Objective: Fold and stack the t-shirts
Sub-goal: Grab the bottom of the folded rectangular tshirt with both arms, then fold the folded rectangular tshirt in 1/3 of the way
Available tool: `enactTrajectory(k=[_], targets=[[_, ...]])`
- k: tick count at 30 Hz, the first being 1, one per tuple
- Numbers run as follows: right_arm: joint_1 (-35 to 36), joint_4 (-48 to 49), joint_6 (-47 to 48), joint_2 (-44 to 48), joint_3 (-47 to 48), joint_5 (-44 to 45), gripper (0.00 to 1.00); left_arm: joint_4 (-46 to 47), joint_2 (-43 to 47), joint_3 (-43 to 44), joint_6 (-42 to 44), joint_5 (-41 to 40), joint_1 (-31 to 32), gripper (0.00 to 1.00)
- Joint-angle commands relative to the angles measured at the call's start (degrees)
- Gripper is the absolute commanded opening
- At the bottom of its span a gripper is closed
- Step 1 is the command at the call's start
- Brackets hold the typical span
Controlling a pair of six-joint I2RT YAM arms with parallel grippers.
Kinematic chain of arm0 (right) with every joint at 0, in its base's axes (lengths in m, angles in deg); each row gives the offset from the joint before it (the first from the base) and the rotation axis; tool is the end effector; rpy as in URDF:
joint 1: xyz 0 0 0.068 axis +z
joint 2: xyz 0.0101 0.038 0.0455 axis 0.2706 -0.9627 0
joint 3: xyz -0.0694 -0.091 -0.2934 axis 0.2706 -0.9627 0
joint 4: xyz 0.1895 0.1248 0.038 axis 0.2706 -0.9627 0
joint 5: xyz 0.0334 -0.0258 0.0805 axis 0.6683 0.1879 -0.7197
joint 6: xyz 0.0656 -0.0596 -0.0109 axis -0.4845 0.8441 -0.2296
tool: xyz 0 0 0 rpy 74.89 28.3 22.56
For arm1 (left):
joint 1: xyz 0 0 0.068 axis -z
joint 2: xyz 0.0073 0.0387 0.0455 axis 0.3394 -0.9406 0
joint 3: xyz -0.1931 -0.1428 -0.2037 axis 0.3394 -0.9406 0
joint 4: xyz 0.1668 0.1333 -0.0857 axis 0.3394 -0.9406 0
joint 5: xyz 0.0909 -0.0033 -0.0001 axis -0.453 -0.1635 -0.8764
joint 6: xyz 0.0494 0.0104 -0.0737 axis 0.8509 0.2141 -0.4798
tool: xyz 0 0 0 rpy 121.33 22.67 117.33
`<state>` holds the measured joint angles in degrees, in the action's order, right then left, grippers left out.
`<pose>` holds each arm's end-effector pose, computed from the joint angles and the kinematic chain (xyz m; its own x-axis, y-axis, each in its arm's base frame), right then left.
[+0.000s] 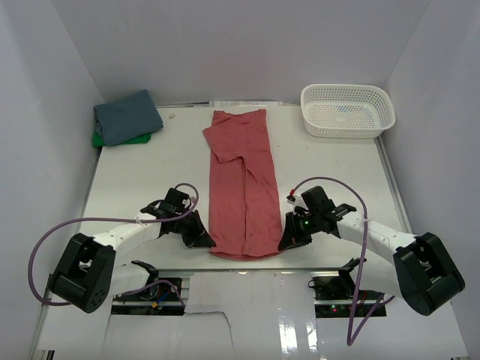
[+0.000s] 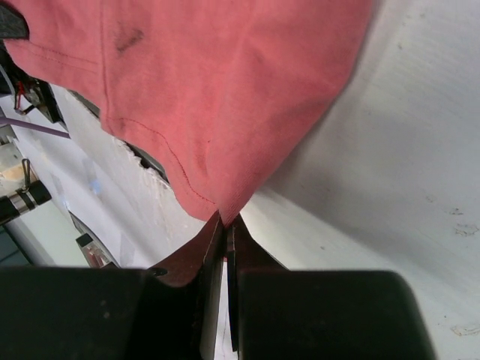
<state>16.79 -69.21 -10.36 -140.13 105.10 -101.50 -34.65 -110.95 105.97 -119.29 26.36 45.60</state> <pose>0.1228 0.1265 0.1807 -0.9678 -0.1242 -0.2192 -0.2374 0.7402 0.6290 0.1245 -0.1062 0.1663 -0.9405 -0.2993 0.1612 -0.3352 0.7375 -0.5862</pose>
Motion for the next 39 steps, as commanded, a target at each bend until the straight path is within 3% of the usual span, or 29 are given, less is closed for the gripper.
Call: enactTrajectory(k=[1,18,39], targets=[[0.3,-2.0,1.3,0.6,3.3,-0.8,0.08,-1.0,1.1,2.5,-0.3,1.2,0.3,0.00],[0.3,-6.4,3.2,-2.0,15.1,-1.0,0.08,-6.0,-1.0,12.9,-0.9,-0.4,-0.5,0.00],[-6.1,-14.2,10.4,-13.4,36.8,-2.9,0.08,-12.4,-13.4,34.4,7.6,1.3,-10.9,0.00]])
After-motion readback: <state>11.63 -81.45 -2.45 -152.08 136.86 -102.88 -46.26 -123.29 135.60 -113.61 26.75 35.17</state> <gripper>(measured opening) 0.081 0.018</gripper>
